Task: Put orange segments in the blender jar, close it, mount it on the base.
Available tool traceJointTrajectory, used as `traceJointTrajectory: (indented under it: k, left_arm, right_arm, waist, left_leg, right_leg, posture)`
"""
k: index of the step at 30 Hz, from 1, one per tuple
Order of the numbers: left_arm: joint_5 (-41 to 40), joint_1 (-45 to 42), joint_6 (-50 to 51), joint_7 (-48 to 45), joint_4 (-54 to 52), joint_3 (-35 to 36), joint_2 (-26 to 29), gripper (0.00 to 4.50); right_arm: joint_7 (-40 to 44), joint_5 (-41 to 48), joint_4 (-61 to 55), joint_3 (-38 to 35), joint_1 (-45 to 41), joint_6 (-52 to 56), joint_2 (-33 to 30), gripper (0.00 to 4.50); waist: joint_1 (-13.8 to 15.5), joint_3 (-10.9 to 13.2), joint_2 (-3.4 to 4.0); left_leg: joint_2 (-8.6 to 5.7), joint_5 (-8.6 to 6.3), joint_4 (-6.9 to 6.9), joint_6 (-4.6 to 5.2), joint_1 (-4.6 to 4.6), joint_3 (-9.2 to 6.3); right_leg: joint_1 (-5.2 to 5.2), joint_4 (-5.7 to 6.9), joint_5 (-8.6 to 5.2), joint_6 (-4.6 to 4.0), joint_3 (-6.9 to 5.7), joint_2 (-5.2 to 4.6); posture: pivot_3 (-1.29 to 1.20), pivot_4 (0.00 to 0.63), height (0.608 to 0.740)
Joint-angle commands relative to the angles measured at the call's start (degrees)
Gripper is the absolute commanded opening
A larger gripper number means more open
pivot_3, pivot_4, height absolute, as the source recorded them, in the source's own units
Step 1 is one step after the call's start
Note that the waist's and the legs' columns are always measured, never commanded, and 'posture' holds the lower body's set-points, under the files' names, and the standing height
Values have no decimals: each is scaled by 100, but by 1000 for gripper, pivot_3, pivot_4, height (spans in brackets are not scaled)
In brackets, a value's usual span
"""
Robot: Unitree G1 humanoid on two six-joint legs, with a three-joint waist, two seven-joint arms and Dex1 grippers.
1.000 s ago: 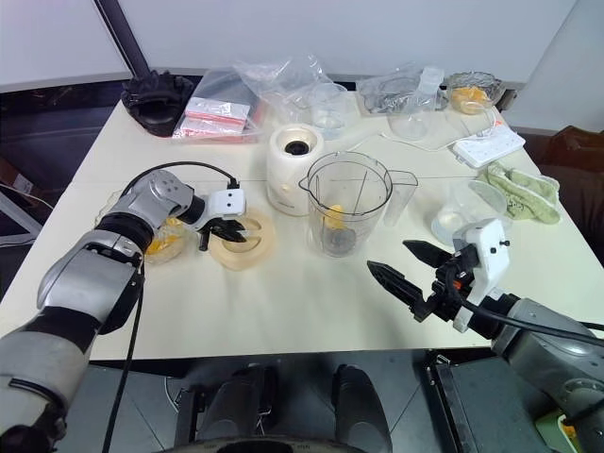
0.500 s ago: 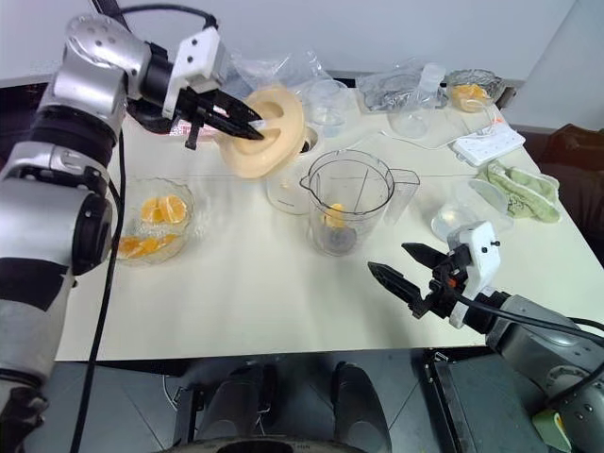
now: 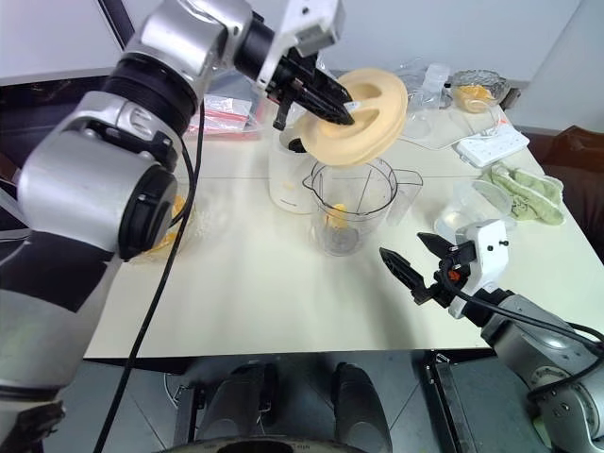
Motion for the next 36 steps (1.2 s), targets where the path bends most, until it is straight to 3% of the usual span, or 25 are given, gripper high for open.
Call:
traceJointTrajectory:
  k: [1, 13, 22, 29, 36]
  left_arm:
    - [282, 33, 76, 173, 21, -153, -162, 234]
    - [874, 469, -45, 483, 114, -428, -695, 234]
    - [1272, 569, -75, 1, 176, -710, -814, 234]
    - [1426, 717, -32, 95, 208, -783, -887, 234]
    - [1451, 726, -79, 173, 217, -746, -936, 234]
  right_arm:
    - [-94, 77, -392, -269, -1, -87, 4, 4500]
    - [-548, 175, -894, -482, 345, -65, 130, 4500]
    - [-735, 34, -906, -359, 358, -129, 267, 4500]
    - [-992, -1409, -184, 575, -154, -475, 446, 4500]
    - [-946, -2799, 1573, 1428, -1402, -1481, 1015, 4500]
  waist:
    - [-15, -1, 1]
    - [1, -2, 3]
    - [8, -5, 7]
    - [-4, -8, 6]
    - [-4, -19, 20]
  left_leg:
    - [0, 0, 0, 0, 1, 1]
    - [-2, 0, 1, 0, -1, 1]
    - [-2, 0, 2, 0, 9, 0]
    - [-3, 0, 6, 0, 11, 0]
    - [-3, 0, 6, 0, 19, -3]
  right_leg:
    - [0, 0, 0, 0, 0, 0]
    - [2, -3, 0, 0, 1, -4]
    - [12, -2, 0, -1, 1, -5]
    - [17, -3, 0, -2, 1, -8]
    - [24, -3, 0, -2, 0, -5]
  posture:
    - [0, 150, 740]
    - [0, 150, 740]
    - [0, 150, 740]
    - [0, 150, 740]
    - [0, 150, 740]
